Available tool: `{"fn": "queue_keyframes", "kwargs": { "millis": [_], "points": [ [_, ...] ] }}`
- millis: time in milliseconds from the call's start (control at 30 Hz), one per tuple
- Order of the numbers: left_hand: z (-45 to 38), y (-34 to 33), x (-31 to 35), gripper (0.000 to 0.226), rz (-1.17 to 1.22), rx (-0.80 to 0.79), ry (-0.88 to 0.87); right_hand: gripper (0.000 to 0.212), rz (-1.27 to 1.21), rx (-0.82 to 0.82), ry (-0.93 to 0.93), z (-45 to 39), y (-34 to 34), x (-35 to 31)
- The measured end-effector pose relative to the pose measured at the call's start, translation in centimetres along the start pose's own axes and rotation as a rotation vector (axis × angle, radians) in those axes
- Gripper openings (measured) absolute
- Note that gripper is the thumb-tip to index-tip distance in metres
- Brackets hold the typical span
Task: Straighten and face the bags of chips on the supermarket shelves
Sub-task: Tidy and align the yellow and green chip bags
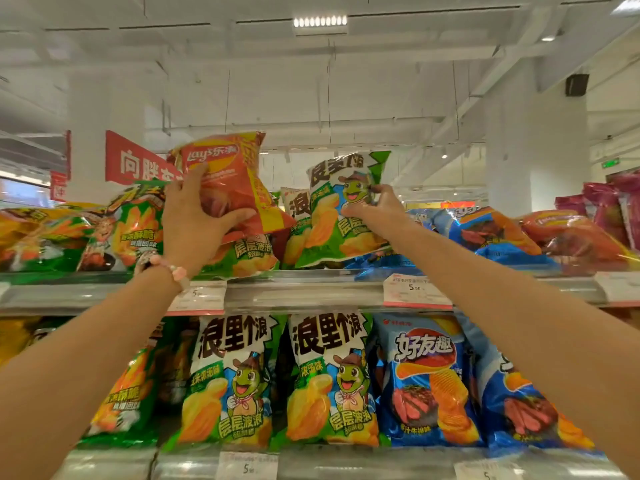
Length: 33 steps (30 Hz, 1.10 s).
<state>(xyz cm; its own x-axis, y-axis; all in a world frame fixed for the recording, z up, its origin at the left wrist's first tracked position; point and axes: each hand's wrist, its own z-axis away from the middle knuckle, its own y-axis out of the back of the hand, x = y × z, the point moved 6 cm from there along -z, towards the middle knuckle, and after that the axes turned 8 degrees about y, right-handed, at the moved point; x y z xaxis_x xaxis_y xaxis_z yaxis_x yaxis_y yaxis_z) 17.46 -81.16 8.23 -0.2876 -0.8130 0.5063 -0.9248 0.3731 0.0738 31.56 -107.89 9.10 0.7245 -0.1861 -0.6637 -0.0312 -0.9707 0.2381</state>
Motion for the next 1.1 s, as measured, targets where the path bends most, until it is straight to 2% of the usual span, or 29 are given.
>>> {"fn": "queue_keyframes", "kwargs": {
  "millis": [233, 367, 433, 500, 600, 733, 800, 1000, 1100],
  "points": [
    [0.9, 0.7, 0.5, 0.095, 0.039, -0.039, -0.054, 0.070, 0.144, -0.082, 0.008, 0.5, -4.4, 1.4],
    [1.6, 0.0, 1.7, 0.095, 0.076, -0.075, -0.101, 0.066, 0.294, -0.142, -0.065, 1.1, -4.5, 2.1],
    [2.1, -0.5, 2.4, 0.096, 0.102, -0.095, -0.115, 0.070, 0.334, -0.178, -0.052, 1.4, -4.3, 1.7],
    [2.7, -1.1, 3.2, 0.095, 0.133, -0.109, -0.123, 0.074, 0.263, -0.133, 0.007, 1.6, -3.8, 0.7],
    [4.0, -2.5, 5.0, 0.096, 0.170, -0.134, -0.141, 0.070, -0.005, -0.025, 0.128, 2.4, -2.2, -1.7],
    [6.0, -5.2, 9.1, 0.095, 0.224, -0.178, -0.177, 0.080, -0.322, -0.162, 0.030, 3.5, -0.1, -2.8],
    [7.0, -6.8, 11.1, 0.095, 0.264, -0.194, -0.178, 0.085, -0.399, -0.158, -0.022, 3.8, 2.1, -2.3],
    [10.9, -12.0, 17.2, 0.099, 0.313, -0.284, -0.203, 0.095, -0.327, -0.119, -0.056, 5.6, 10.9, 0.8],
    [13.2, -15.0, 21.2, 0.102, 0.352, -0.379, -0.200, 0.091, -0.306, -0.059, -0.074, 6.7, 16.3, 2.6]
  ]
}}
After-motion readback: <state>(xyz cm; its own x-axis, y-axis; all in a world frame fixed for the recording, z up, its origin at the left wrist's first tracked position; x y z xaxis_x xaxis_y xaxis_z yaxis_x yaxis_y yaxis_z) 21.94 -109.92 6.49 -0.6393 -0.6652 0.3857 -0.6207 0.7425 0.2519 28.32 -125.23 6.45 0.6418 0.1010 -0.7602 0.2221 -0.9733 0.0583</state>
